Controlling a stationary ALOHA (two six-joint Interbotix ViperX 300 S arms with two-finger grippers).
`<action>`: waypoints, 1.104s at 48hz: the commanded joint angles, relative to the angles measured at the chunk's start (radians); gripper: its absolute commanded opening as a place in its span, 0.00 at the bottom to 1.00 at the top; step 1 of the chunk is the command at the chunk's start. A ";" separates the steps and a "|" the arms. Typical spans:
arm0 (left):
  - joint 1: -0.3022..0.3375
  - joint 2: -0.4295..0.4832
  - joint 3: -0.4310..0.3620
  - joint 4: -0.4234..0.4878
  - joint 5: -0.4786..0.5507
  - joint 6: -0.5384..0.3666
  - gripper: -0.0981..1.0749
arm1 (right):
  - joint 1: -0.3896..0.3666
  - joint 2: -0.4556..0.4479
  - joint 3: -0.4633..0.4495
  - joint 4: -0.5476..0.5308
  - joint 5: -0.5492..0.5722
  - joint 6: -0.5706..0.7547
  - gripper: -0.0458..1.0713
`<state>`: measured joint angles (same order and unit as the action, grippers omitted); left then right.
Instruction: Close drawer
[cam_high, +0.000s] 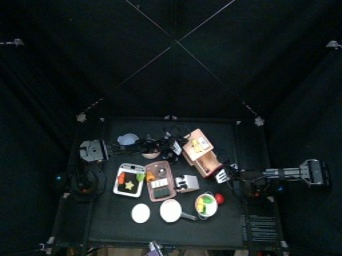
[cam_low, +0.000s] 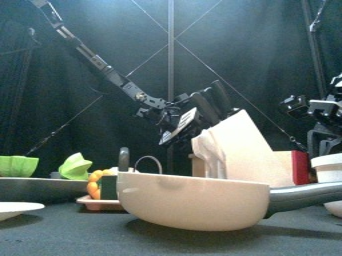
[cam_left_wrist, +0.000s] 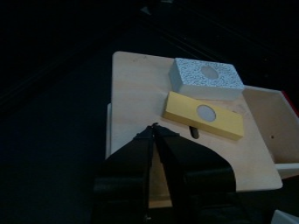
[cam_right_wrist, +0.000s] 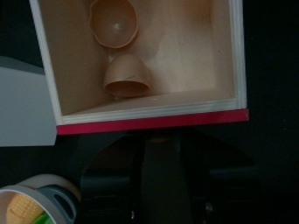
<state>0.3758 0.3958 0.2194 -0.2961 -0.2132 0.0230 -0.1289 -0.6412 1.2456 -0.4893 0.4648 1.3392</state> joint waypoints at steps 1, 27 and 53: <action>0.003 -0.014 -0.011 -0.003 0.005 0.000 0.55 | -0.011 -0.008 -0.035 -0.017 -0.005 -0.002 0.58; -0.005 -0.011 -0.015 -0.003 0.005 -0.002 0.55 | -0.153 0.000 -0.071 -0.155 -0.107 -0.002 0.58; -0.005 -0.011 -0.015 -0.023 0.006 0.000 0.55 | -0.281 0.143 -0.091 -0.250 -0.247 -0.002 0.58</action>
<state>0.3743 0.3958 0.2178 -0.3145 -0.2117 0.0230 -0.3896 -0.5093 1.1873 -0.7210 0.2408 1.3392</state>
